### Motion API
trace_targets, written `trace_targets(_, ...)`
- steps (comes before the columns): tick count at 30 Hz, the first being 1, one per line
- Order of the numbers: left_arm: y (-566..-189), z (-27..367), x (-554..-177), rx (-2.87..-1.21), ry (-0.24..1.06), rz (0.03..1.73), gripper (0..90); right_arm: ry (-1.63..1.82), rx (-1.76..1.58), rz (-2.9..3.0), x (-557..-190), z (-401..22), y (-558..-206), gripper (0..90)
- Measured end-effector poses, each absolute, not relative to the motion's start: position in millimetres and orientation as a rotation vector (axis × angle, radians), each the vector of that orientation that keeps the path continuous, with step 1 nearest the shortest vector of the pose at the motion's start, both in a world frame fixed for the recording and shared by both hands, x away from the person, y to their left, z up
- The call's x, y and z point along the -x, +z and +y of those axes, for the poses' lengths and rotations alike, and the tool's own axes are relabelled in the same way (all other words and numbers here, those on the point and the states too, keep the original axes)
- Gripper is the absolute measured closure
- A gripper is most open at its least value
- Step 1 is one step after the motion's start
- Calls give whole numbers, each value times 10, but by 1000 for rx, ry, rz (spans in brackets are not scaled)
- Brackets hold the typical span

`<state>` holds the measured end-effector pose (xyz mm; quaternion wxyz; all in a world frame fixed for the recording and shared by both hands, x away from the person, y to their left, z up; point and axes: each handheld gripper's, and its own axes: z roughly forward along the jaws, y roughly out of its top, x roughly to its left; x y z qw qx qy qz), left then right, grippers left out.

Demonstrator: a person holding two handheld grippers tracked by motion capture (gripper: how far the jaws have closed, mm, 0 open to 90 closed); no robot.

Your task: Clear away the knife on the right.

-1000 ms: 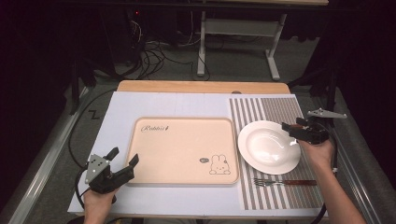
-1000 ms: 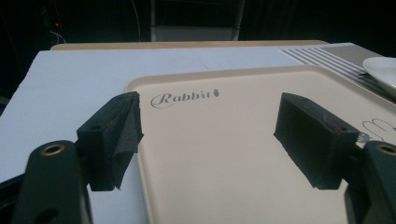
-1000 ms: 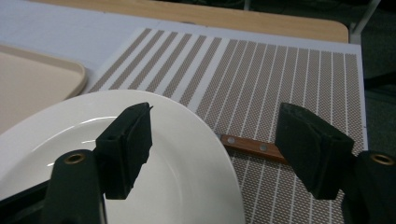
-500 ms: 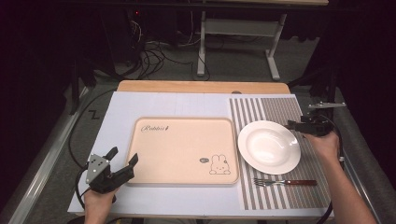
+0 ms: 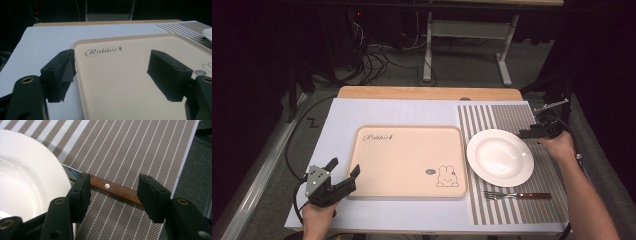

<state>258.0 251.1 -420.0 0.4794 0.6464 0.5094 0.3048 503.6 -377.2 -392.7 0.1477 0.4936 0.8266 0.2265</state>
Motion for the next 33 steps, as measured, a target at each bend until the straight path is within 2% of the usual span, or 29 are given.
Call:
trace_targets(13, -4214, 2477, -2584, -1597, 739, 1246, 230, 520, -1392, 2505, -5174, -3709, -4050, 474)
trace_targets(25, -4211, 2465, -2580, -1601, 728, 1226, 230, 490, -1388, 2509, -5217, -3696, -4091, 423)
trace_targets(33, -4212, 2458, -2582, -1603, 727, 1224, 230, 477, -1345, 2516, -5220, -3673, -4097, 424)
